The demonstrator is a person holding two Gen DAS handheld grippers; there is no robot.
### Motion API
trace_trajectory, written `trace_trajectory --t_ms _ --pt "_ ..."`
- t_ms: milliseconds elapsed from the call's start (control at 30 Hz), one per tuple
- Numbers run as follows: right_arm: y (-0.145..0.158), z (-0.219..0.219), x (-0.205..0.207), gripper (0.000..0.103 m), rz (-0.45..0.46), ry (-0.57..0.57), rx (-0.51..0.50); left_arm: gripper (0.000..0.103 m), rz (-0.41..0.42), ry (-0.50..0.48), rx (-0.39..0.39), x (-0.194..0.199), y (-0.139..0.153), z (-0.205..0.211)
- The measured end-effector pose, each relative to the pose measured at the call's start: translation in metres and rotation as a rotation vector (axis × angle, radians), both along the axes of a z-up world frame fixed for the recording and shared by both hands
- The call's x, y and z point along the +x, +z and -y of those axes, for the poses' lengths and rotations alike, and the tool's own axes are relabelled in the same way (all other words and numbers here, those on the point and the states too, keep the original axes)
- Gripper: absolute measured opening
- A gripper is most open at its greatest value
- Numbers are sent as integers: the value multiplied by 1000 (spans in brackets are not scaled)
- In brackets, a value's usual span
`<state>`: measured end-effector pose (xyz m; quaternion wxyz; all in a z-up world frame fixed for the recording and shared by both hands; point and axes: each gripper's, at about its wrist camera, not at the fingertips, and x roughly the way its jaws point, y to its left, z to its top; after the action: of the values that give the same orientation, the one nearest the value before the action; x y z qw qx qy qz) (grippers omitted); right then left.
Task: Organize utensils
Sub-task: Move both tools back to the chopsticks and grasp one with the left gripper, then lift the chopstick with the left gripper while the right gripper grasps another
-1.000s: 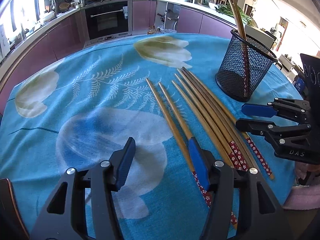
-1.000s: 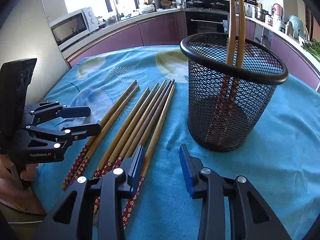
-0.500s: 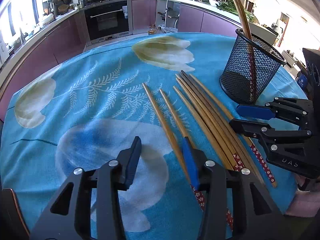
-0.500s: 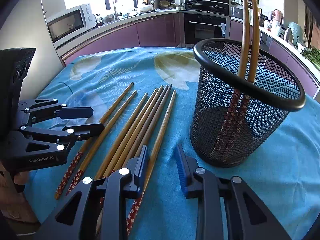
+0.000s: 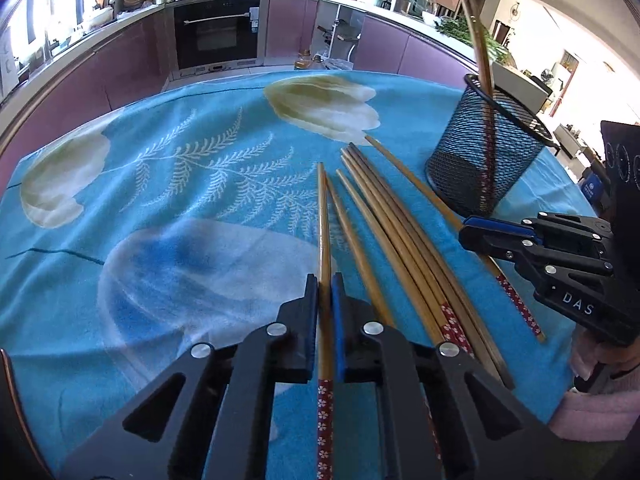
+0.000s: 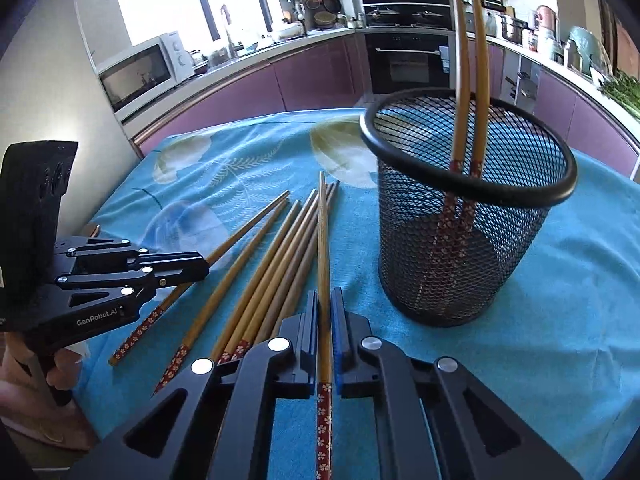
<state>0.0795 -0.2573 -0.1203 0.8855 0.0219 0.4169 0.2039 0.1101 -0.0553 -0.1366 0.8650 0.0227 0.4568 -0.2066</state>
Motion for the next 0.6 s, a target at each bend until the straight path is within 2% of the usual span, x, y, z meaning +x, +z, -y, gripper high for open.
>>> trace_trajectory --t_ms 200,433,600 --pt "-2 -5 -3 6 -15 59 -30 8 -6 -45 -3 -7 1 2" --pt "-7 -11 0 8 -32 60 -65 10 -17 -82 25 -5 -5 7" --pt "-7 -13 6 10 -26 54 -69 20 -29 -102 3 1 -4 7"
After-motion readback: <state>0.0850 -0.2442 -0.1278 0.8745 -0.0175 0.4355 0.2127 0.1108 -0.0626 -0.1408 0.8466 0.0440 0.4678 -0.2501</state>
